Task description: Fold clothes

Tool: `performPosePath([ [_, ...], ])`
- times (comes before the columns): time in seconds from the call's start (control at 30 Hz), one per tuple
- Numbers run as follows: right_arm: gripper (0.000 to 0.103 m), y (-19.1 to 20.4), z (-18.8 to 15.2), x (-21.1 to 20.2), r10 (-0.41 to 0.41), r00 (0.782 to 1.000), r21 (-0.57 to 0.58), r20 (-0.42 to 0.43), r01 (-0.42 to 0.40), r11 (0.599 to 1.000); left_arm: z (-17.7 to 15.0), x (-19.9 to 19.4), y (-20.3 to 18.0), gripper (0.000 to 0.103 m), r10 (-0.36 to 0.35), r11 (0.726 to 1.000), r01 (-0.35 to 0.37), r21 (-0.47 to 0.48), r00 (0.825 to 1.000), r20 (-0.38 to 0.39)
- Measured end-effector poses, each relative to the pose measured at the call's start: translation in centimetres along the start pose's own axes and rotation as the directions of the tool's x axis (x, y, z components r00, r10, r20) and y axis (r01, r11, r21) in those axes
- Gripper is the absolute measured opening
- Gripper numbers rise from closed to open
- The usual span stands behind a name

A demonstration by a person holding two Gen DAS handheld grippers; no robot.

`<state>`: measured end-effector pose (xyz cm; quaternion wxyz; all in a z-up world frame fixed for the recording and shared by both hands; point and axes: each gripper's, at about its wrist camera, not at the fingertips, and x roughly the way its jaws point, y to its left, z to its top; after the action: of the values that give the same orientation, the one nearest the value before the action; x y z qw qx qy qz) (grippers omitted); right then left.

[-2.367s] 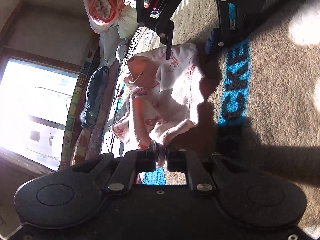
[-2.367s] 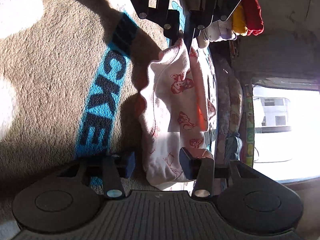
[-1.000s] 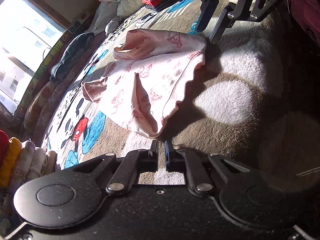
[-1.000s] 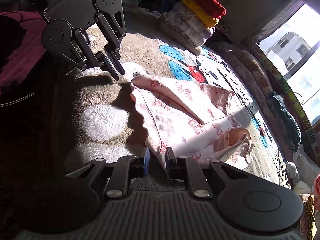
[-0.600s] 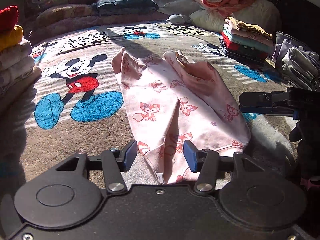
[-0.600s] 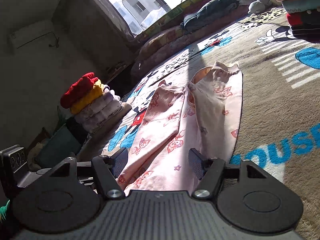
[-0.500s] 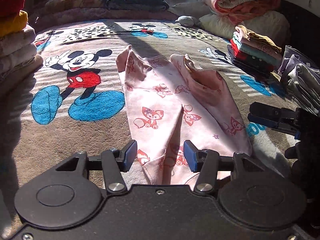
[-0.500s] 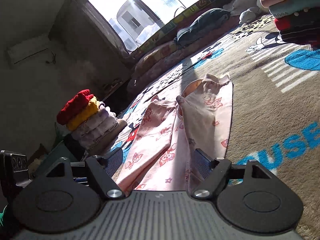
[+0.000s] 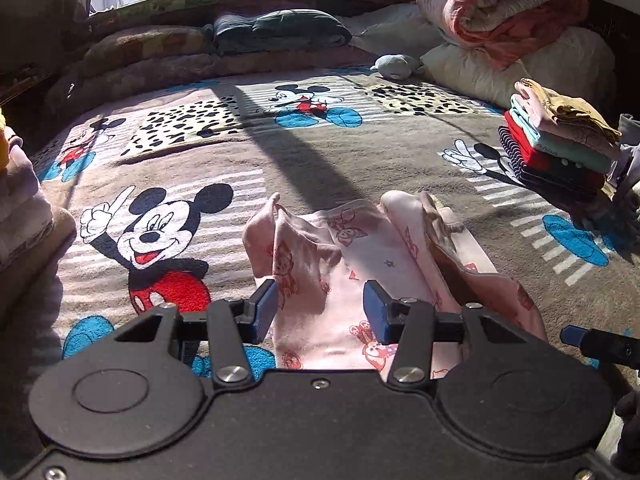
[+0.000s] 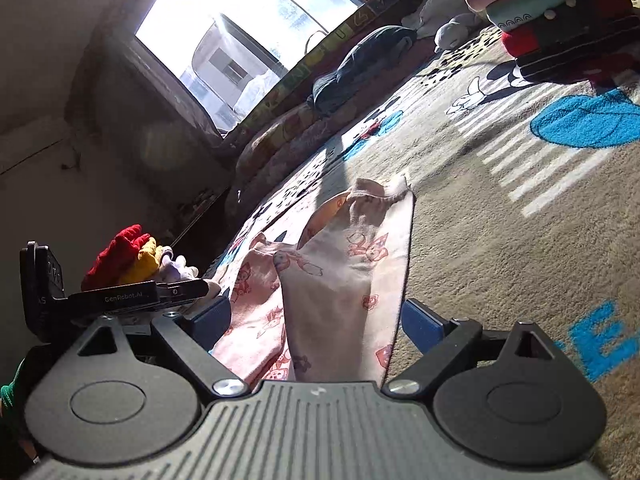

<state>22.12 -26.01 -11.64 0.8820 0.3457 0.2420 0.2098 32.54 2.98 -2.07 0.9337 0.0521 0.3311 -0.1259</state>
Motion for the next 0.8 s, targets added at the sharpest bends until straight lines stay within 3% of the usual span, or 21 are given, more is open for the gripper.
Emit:
performPosePath([
  [0.37,0.093,-0.6,-0.3,1.5,0.004,0.999,0.002,-0.042,-0.004,1.000,2.3,7.7,1.0,0.031,0.088,0.995,-0.082,0.064,0.991,-0.097],
  [0.43,0.093,-0.6,-0.4,1.6,0.002,0.999,-0.004,-0.046,-0.002,1.000,2.6,9.1,1.1,0.019,0.106,0.992,-0.097,0.075,0.988,-0.116],
  [0.47,0.093,-0.7,-0.5,1.7,0.000,0.999,-0.007,-0.048,-0.001,1.000,2.5,9.1,1.0,0.006,0.116,0.991,-0.106,0.085,0.986,-0.117],
  [0.5,0.093,-0.6,-0.5,1.8,-0.001,0.999,-0.010,-0.049,0.001,1.000,2.5,9.1,0.8,0.003,0.126,0.989,-0.115,0.095,0.985,-0.117],
  [0.8,0.093,-0.3,-0.8,1.9,-0.015,0.999,-0.040,-0.047,0.014,0.999,1.7,5.2,0.0,0.000,0.172,0.979,-0.165,0.120,0.984,-0.054],
])
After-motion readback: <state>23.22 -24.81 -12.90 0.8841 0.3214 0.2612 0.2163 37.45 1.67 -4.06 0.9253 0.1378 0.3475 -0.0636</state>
